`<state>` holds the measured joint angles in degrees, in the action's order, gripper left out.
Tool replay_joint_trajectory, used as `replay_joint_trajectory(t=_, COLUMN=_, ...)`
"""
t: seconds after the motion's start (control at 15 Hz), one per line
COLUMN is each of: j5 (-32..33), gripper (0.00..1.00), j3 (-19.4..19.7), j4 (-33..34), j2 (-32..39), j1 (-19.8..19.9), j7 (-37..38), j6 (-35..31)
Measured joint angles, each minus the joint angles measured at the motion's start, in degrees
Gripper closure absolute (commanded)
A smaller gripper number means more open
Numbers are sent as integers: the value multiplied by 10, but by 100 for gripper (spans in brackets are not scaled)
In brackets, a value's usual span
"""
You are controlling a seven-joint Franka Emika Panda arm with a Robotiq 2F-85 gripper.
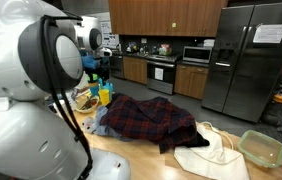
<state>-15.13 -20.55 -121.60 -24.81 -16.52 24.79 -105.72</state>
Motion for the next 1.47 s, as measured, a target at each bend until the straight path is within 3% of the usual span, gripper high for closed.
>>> replay_joint_trajectory(t=0.53, j5=-172, gripper=0, j3=48, j4=-177, j2=-58, j1=27, j7=27, j6=-65)
replay_joint_trajectory(t=0.87, j5=-267, gripper=0, j3=52, j4=-265, j2=-95, j1=44, j7=74, j6=-82)
replay_joint_trajectory(t=1.47, j5=-350, gripper=0, j3=42, j4=-377, j2=-190, j1=82, j7=226, j6=-110)
